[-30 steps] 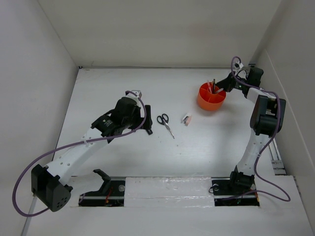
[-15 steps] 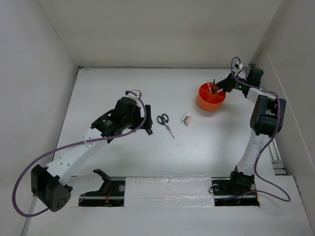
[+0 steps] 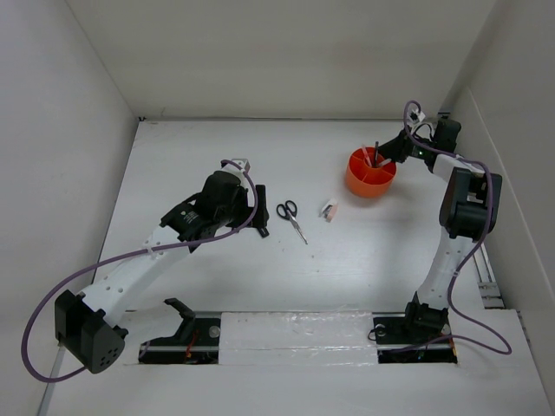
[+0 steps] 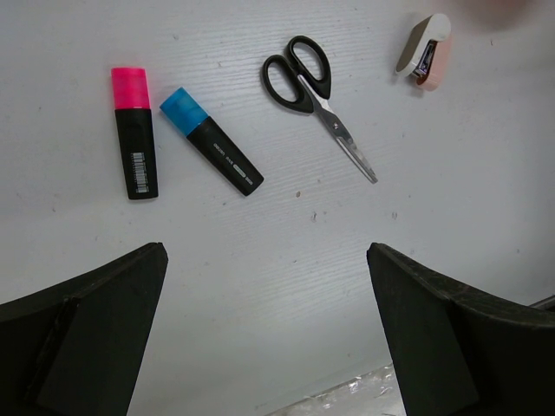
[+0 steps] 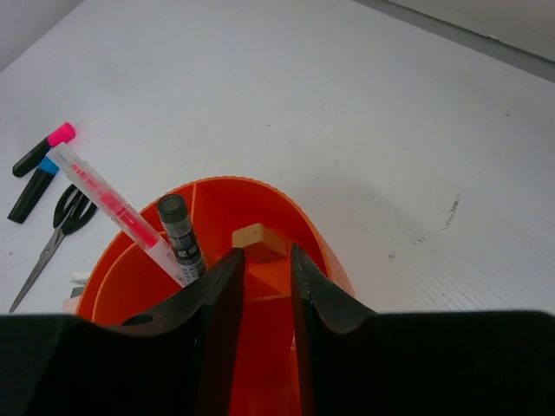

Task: Sort the stationery into containers
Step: Place the stationery in the storage box.

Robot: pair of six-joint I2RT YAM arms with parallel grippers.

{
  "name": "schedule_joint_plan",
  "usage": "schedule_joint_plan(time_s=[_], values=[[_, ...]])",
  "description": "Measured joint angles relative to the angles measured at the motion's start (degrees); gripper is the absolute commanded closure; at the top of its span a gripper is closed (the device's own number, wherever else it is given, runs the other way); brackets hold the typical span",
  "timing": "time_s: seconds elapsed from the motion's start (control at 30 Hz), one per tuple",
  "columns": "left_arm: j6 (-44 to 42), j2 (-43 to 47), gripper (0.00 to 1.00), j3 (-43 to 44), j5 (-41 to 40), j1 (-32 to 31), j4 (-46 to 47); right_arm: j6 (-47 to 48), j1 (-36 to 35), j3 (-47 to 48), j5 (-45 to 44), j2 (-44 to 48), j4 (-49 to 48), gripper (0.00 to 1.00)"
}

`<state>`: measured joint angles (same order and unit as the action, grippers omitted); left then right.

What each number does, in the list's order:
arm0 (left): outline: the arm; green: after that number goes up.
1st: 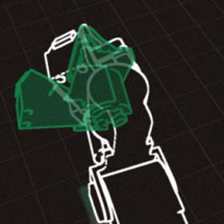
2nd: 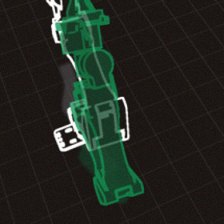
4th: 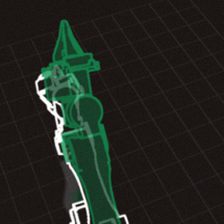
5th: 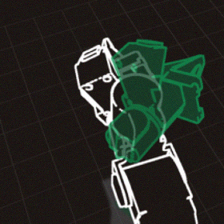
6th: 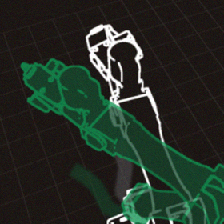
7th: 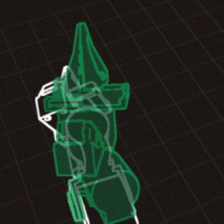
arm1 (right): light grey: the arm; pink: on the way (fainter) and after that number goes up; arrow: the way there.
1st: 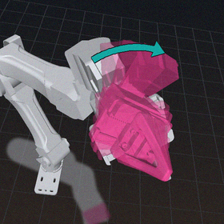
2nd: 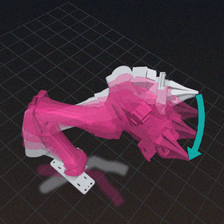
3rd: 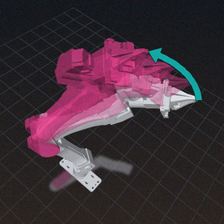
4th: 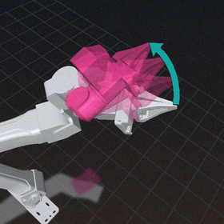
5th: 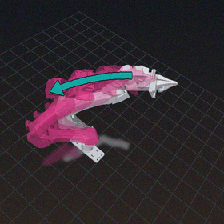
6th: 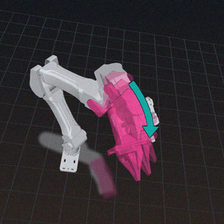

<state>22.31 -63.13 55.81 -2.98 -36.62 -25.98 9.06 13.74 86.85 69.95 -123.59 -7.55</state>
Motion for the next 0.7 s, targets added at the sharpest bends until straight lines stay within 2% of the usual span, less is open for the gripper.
schedule_joint_plan(time_s=[0.4, 0.5, 0.7], values=[[0.0, 0.0, 0.0, 0.0, 0.0, 0.0, 0.0, 0.0, -0.2, 0.0, 0.7, 0.4, 0.7, 0.66], [0.0, 0.0, 0.0, 0.0, 0.0, 0.0, 0.0, -0.6, -0.2, 0.0, 0.5, 0.9, 0.8, 0.63], [0.0, 0.0, 0.0, 0.0, 0.0, 0.0, 0.0, -6.4, -0.2, -1.0, -1.7, 4.0, -3.5, 0.63]])
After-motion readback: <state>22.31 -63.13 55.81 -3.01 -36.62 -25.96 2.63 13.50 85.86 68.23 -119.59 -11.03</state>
